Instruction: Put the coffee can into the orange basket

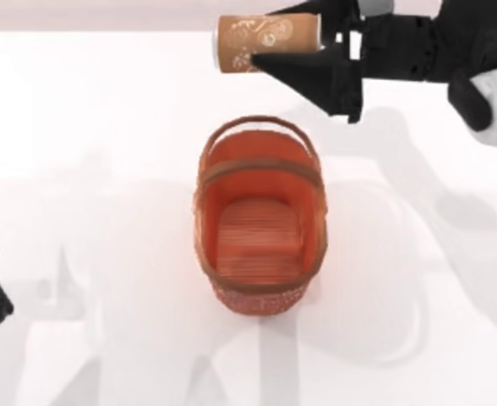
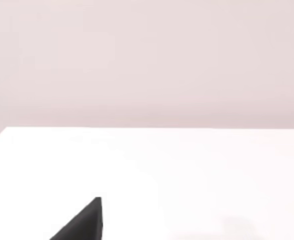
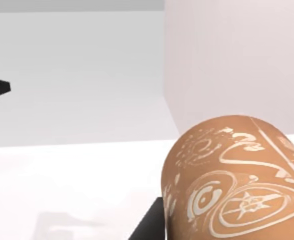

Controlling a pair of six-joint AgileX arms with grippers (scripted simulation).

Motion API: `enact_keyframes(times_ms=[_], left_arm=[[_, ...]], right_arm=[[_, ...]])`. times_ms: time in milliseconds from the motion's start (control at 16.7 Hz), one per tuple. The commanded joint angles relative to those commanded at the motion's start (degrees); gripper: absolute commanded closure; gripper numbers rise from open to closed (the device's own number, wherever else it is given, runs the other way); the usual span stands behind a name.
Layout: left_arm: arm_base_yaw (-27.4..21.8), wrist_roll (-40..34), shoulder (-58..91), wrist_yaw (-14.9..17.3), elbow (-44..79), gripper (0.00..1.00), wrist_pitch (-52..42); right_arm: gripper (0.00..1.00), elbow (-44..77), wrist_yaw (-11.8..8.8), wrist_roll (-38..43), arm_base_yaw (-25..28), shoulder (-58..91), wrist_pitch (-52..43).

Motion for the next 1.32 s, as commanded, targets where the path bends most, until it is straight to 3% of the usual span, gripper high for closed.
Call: enact_keyframes(times_ms=[540,840,1320], left_arm=[[0.00,0.00,0.00,0.00,0.00,0.00,0.00],[0.00,0.00,0.00,0.00,0.00,0.00,0.00],[0.00,0.00,0.00,0.00,0.00,0.00,0.00]], right_arm=[[1.00,-5.35,0.21,-0.26,0.51,12.64,18.11],[1.00,-5.81,0.25,-0.26,0.56,13.45,19.06],[0.40,-5.81,0.25,-0.26,0.56,13.45,19.06]])
